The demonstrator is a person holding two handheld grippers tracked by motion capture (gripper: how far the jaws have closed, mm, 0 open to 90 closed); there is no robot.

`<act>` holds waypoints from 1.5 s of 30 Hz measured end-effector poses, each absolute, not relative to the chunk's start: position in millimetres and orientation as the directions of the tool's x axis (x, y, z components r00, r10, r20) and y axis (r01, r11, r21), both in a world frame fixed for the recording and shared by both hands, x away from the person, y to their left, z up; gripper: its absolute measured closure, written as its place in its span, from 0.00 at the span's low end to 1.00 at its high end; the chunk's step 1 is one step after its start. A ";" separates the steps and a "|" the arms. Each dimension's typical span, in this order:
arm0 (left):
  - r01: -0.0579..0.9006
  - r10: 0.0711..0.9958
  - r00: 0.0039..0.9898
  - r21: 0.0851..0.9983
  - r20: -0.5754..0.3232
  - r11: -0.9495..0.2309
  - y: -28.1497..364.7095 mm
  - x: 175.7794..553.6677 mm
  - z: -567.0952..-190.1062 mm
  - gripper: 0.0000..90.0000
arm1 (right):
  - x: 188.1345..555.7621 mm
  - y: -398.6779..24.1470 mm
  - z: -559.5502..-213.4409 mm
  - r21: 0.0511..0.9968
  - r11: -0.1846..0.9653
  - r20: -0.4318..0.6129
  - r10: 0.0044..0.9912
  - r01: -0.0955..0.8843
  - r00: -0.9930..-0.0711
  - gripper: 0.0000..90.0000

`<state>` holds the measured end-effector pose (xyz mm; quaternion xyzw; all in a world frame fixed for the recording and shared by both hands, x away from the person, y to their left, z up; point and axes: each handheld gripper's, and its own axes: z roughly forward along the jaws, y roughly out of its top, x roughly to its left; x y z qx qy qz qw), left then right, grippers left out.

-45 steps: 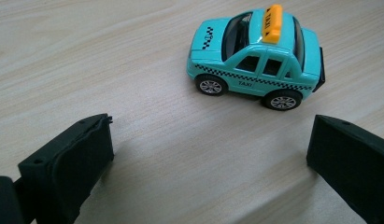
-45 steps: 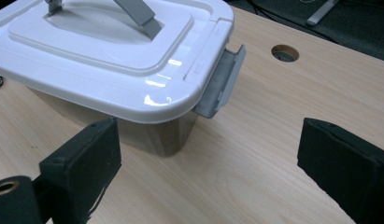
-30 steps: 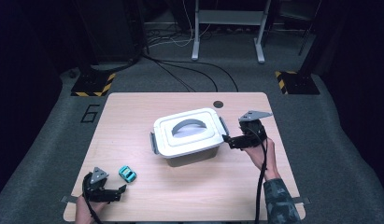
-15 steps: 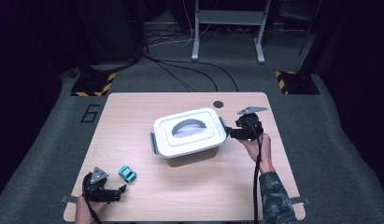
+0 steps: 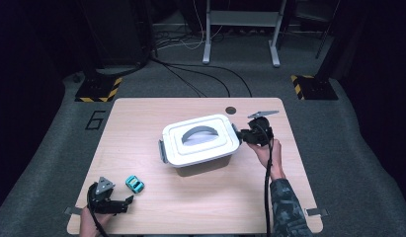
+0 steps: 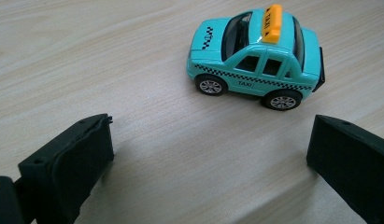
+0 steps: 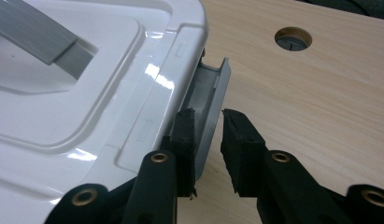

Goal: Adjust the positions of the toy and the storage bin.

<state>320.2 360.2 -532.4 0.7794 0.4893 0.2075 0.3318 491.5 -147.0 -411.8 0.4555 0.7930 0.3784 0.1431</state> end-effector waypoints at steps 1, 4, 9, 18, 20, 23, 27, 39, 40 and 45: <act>0.625 0.900 0.435 0.721 -0.001 -0.301 360.2 320.2 -532.4 0.00 | 492.7 -145.8 -414.0 0.729 0.296 0.122 0.831 0.617 -0.543 0.90; 0.625 0.900 0.435 0.720 -0.001 -0.301 360.2 320.2 -532.4 0.00 | 492.5 -145.0 -414.7 0.736 0.293 0.116 0.834 0.610 -0.540 0.91; 0.625 0.900 0.435 0.721 -0.001 -0.301 360.1 320.2 -532.4 0.00 | 490.6 -143.1 -413.8 0.732 0.286 0.110 0.846 0.619 -0.521 0.92; 0.624 0.901 0.435 0.721 0.000 -0.301 360.1 320.1 -532.4 0.00 | 484.5 -142.9 -412.0 0.719 0.265 0.113 0.867 0.642 -0.485 0.92; 0.624 0.901 0.435 0.721 -0.001 -0.301 360.1 320.1 -532.4 0.00 | 482.0 -144.3 -411.9 0.720 0.265 0.107 0.870 0.641 -0.480 0.92; 0.624 0.901 0.434 0.721 -0.001 -0.300 360.0 320.1 -532.4 0.00 | 475.0 -147.2 -411.4 0.718 0.241 0.118 0.883 0.653 -0.455 0.92; 0.625 0.901 0.434 0.719 0.002 -0.303 360.1 320.1 -532.2 0.00 | 467.6 -151.7 -411.6 0.716 0.238 0.117 0.886 0.656 -0.449 0.92; 0.625 0.901 0.435 0.719 0.002 -0.303 360.1 320.0 -532.2 0.00 | 441.3 -161.7 -411.2 0.710 0.197 0.140 0.901 0.676 -0.410 0.91; 0.625 0.900 0.435 0.719 0.002 -0.304 360.1 320.0 -532.2 0.01 | 437.0 -163.3 -411.2 0.710 0.195 0.138 0.904 0.677 -0.405 0.91; 0.623 0.897 0.442 0.720 0.000 -0.307 359.8 319.8 -532.3 0.01 | 429.7 -166.0 -411.1 0.711 0.195 0.130 0.908 0.675 -0.399 0.91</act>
